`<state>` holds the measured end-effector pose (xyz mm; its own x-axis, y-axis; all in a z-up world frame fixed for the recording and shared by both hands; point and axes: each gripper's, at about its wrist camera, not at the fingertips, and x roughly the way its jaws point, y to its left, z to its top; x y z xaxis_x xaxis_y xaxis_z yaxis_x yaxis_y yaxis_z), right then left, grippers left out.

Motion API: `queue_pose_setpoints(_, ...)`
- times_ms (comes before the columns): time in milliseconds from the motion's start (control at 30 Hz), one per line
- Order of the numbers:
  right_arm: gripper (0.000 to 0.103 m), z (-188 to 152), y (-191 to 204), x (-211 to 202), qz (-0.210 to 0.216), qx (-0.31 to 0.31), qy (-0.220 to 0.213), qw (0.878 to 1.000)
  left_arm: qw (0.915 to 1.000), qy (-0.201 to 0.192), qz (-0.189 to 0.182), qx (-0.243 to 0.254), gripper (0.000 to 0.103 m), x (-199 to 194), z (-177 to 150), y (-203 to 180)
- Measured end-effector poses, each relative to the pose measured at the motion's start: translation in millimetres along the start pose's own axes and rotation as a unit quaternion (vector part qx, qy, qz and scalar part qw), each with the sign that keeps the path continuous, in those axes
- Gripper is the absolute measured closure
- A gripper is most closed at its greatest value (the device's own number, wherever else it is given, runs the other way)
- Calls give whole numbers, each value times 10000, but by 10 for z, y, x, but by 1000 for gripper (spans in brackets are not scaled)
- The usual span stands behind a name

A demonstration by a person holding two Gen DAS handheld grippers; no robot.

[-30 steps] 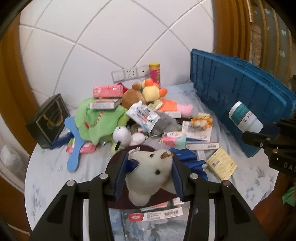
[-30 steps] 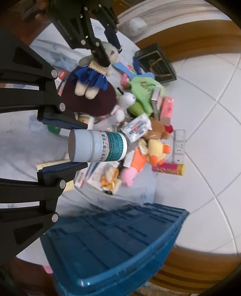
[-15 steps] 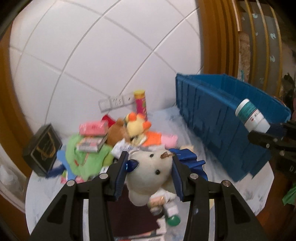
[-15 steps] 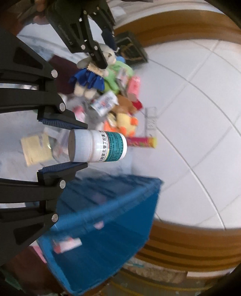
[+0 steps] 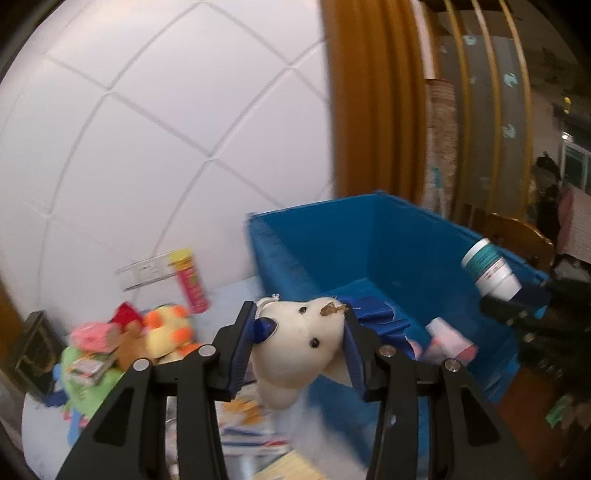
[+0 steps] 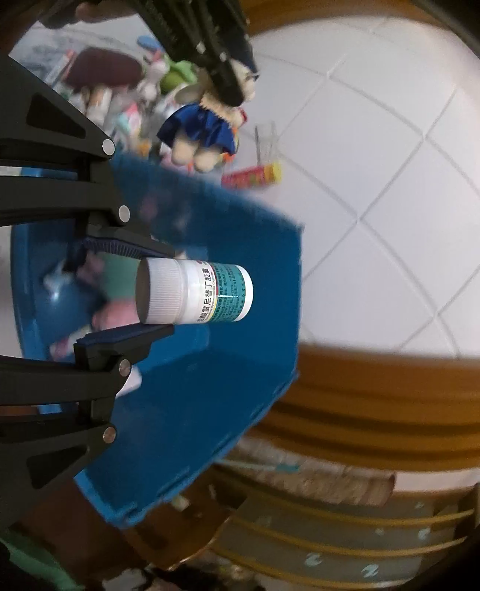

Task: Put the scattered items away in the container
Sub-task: 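Lift the bear and ointment jar and carry them over the blue crate, then open both grippers to drop the bear and jar into the crate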

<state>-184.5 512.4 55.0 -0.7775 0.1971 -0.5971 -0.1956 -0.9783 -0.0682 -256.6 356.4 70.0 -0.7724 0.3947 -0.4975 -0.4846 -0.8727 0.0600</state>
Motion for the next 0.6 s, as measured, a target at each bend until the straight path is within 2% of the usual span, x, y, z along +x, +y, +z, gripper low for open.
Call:
queue_pose_setpoints(133, 70, 6, -495, 305, -138, 43, 345, 9993, 9991, 384, -124, 162, 59, 388, 139, -549)
queue_pose_setpoints(267, 70, -11, -740, 649, -108, 89, 661, 9977, 9953, 923, -199, 196, 59, 806, 138, -900)
queue_pose_setpoints(400, 70, -72, -929, 914, -26, 158, 916, 9957, 9887, 1461, -168, 284, 59, 1124, 59, -1055)
queue_pose_setpoints(600, 70, -158, -998, 1079, 90, 159, 1019, 9946, 9875, 1558, -52, 244, 58, 1164, 48, -1051)
